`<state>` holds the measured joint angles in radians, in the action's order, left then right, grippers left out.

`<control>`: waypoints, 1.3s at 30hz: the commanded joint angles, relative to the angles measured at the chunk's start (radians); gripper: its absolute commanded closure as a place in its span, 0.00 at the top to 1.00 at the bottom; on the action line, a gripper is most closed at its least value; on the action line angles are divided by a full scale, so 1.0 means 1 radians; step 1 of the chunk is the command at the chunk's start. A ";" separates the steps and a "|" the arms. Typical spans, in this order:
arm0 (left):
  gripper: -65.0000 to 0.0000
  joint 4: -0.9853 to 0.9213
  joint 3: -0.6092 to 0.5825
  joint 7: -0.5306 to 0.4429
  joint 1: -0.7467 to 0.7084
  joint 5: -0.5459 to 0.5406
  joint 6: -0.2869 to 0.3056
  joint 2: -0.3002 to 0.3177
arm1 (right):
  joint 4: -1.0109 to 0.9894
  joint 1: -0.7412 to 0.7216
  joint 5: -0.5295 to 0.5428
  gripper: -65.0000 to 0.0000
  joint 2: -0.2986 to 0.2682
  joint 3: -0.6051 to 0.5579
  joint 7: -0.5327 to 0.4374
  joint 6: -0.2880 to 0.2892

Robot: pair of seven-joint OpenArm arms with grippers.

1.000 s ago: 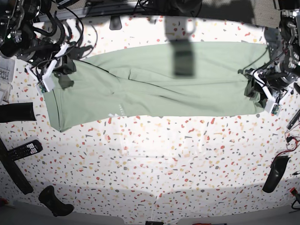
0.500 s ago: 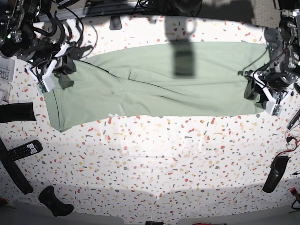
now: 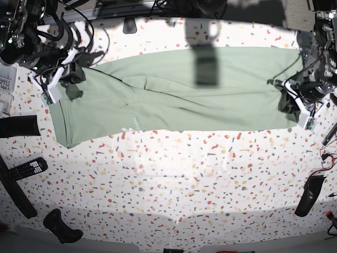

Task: Fold the T-shirt properly
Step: 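Re-grasp the shirt's end with the left gripper and tug it outward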

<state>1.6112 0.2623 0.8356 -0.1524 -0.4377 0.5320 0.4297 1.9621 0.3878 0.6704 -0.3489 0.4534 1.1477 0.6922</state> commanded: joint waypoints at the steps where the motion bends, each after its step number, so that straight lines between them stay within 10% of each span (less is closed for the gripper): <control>1: 0.00 0.022 0.006 -0.008 0.005 -0.010 0.003 0.018 | 0.019 -0.005 0.010 0.00 -0.014 0.005 -0.011 0.006; 39: 0.00 0.207 0.006 0.000 -0.177 0.028 0.003 0.103 | 0.019 -0.011 -0.248 0.00 -0.014 0.006 -0.117 -0.039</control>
<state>1.7969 0.2619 0.8536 -0.3374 -0.4038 0.5323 0.5156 1.9636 0.3824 0.4183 -0.3489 0.4538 1.0508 0.6621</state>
